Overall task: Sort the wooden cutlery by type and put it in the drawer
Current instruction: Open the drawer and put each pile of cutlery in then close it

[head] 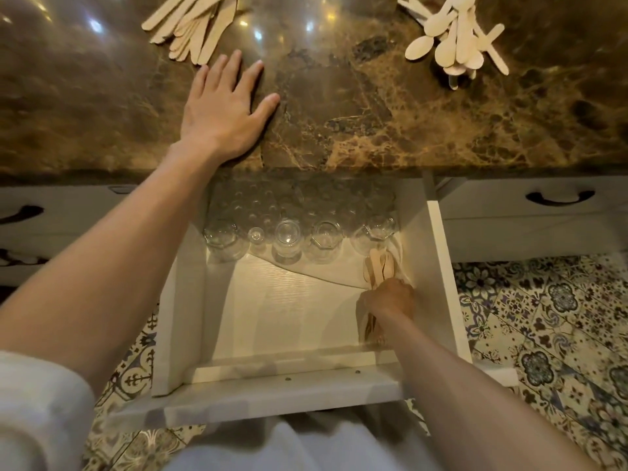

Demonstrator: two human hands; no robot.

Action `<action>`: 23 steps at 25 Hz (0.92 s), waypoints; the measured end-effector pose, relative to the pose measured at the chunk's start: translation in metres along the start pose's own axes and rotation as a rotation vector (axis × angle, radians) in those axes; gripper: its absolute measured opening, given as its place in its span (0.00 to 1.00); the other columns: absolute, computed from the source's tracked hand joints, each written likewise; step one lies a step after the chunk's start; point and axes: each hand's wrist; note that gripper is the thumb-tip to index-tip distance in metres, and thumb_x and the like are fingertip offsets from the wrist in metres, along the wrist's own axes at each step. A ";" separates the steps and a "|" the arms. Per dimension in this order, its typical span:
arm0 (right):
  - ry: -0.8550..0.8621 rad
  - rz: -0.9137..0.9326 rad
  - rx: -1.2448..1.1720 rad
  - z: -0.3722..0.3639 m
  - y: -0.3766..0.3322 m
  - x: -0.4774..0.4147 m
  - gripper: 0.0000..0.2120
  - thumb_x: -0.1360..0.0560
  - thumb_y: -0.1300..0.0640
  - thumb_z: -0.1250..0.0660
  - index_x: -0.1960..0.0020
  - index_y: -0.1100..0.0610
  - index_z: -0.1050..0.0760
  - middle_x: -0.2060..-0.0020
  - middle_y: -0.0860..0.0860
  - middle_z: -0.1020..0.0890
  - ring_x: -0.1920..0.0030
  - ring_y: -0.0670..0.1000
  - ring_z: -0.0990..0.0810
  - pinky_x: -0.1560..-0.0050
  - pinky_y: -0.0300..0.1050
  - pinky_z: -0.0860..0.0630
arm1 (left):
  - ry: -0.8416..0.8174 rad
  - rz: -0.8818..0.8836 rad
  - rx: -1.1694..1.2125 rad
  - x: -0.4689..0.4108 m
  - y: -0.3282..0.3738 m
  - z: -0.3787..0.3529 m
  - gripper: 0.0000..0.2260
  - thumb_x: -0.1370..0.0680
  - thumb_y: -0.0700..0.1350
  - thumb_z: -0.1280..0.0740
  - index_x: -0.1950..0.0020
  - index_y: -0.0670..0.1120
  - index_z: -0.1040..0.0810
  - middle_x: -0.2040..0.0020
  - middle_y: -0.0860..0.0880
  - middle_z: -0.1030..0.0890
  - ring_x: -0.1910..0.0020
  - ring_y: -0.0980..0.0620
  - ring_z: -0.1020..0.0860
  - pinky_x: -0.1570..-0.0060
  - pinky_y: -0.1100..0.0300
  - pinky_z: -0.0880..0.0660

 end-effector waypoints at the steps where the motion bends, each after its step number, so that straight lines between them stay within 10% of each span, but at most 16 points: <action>1: 0.010 0.015 0.046 0.000 0.003 0.000 0.17 0.27 0.59 0.33 0.41 0.64 0.27 0.43 0.58 0.22 0.46 0.58 0.21 0.53 0.47 0.22 | -0.004 0.003 0.001 -0.001 0.001 0.001 0.29 0.21 0.63 0.55 0.24 0.52 0.49 0.23 0.46 0.50 0.25 0.49 0.54 0.27 0.52 0.57; 11: -0.204 0.213 0.494 0.041 -0.005 0.019 0.21 0.28 0.39 0.40 0.69 0.53 0.25 0.65 0.48 0.20 0.63 0.49 0.22 0.65 0.41 0.27 | -0.021 0.020 0.005 -0.001 0.001 0.001 0.28 0.21 0.62 0.55 0.24 0.52 0.49 0.22 0.47 0.51 0.25 0.50 0.54 0.27 0.52 0.58; 19: -0.305 0.796 0.522 0.142 -0.103 0.064 0.24 0.32 0.29 0.42 0.55 0.48 0.22 0.62 0.46 0.17 0.64 0.42 0.19 0.64 0.39 0.21 | 0.261 0.178 0.340 -0.034 -0.025 0.029 0.39 0.27 0.62 0.37 0.25 0.43 0.48 0.24 0.42 0.47 0.26 0.45 0.49 0.28 0.51 0.52; 23: 0.116 1.188 0.146 0.148 -0.163 0.055 0.18 0.28 0.36 0.39 0.49 0.48 0.22 0.57 0.43 0.18 0.56 0.44 0.21 0.59 0.39 0.25 | 0.014 0.348 0.200 -0.071 -0.062 0.040 0.48 0.31 0.71 0.41 0.24 0.41 0.55 0.24 0.38 0.53 0.25 0.41 0.54 0.27 0.48 0.54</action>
Point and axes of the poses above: each hand's wrist, its own x-axis away from the middle knuckle, its own z-axis out of the back of the hand, y = z × x
